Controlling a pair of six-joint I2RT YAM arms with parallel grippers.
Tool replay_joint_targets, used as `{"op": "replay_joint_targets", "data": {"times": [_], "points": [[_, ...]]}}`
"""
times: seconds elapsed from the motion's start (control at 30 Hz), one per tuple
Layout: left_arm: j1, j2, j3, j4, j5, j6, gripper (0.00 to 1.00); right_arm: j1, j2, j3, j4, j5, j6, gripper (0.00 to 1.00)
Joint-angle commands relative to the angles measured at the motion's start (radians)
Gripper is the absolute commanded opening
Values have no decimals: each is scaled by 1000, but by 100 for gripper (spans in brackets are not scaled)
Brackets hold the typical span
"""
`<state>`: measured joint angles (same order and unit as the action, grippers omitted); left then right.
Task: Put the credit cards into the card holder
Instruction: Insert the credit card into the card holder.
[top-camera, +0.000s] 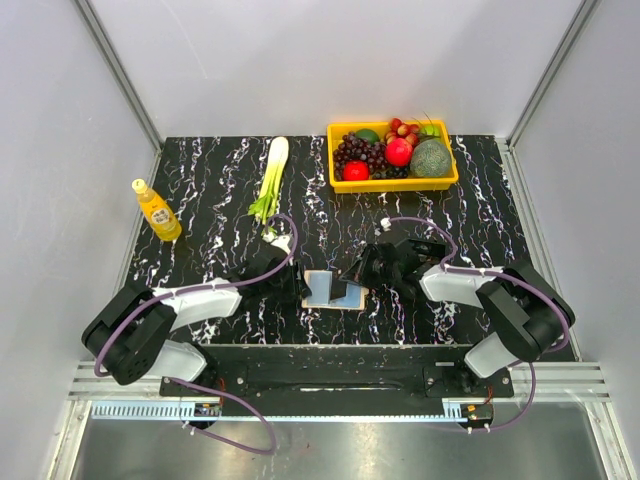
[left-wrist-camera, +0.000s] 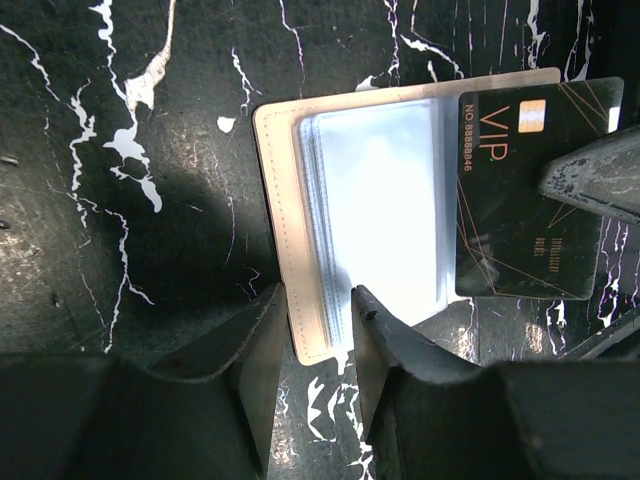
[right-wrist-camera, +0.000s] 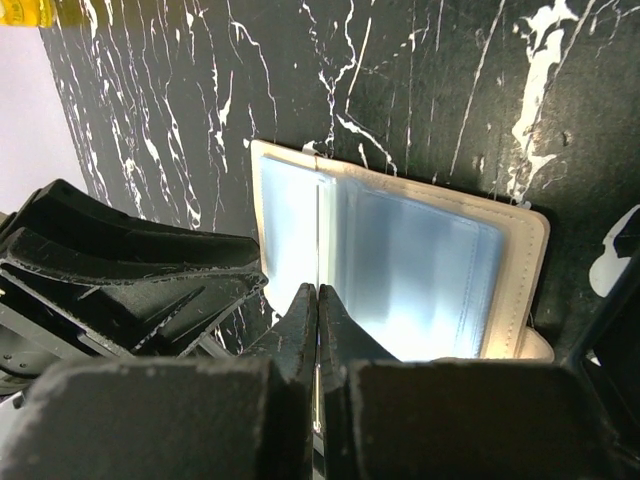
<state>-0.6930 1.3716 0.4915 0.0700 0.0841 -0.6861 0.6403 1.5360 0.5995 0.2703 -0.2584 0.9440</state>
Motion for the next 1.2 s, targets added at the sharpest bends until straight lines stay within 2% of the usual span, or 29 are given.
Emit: {"op": "replay_joint_targets", "data": {"times": [0.0, 0.47, 0.8, 1.17], "points": [[1, 41, 7, -50, -3, 13, 37, -7, -2, 0, 27, -36, -16, 0], [0, 40, 4, -55, -3, 13, 38, -19, 24, -12, 29, -30, -19, 0], [0, 57, 16, -52, 13, 11, 37, -19, 95, -29, 115, -73, 22, 0], [0, 57, 24, -62, 17, 13, 37, -18, 101, -56, 101, -15, 44, 0]]}}
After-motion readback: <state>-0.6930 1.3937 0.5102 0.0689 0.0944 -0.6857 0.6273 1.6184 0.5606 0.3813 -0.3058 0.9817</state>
